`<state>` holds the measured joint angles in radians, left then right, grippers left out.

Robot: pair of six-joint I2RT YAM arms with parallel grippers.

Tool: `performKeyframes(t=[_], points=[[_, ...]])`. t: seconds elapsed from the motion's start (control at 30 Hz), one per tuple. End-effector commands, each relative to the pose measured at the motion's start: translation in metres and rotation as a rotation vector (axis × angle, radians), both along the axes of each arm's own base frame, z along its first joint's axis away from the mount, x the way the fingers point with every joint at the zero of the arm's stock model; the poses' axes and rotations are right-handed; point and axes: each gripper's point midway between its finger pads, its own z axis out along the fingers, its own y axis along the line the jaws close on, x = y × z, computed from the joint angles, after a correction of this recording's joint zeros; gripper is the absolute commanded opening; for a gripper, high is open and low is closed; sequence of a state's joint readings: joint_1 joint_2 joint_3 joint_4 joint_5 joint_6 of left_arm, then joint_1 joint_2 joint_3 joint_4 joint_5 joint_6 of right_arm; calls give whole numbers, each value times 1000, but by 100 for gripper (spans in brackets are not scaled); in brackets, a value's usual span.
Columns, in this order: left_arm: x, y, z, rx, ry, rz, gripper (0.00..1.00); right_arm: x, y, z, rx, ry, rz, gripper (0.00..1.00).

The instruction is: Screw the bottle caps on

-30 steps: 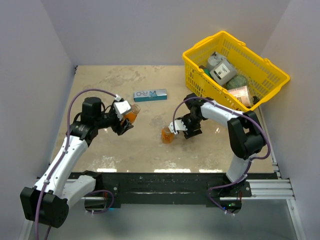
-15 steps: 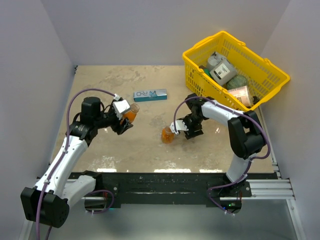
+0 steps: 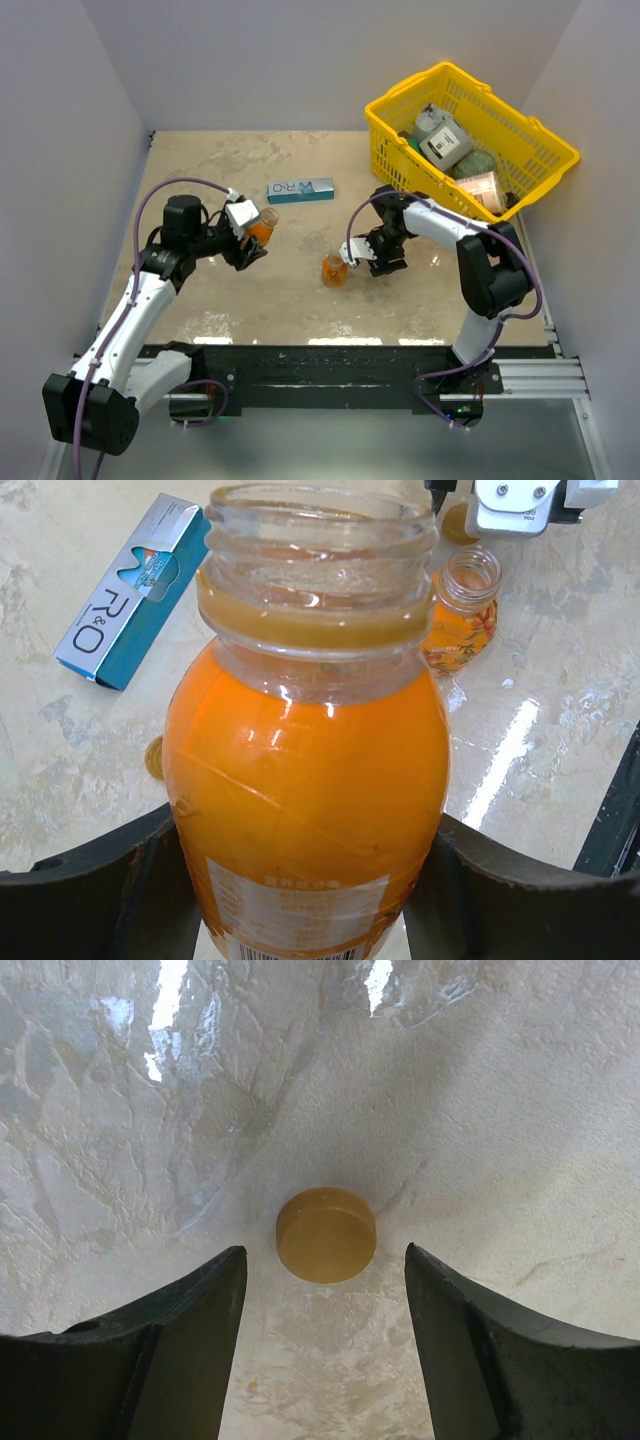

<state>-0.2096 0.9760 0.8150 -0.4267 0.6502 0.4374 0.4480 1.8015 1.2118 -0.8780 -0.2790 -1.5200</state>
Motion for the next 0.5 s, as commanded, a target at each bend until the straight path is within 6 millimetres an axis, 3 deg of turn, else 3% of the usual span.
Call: performKeyframes(t=[0.0,0.47], points=[[3,-2,14,-33,-40,-7,0,-2,-10,6,-23,-28,31,68],[3,0,14,-47,-31,7,0,-1,-6,-3,-11,23,8,67]])
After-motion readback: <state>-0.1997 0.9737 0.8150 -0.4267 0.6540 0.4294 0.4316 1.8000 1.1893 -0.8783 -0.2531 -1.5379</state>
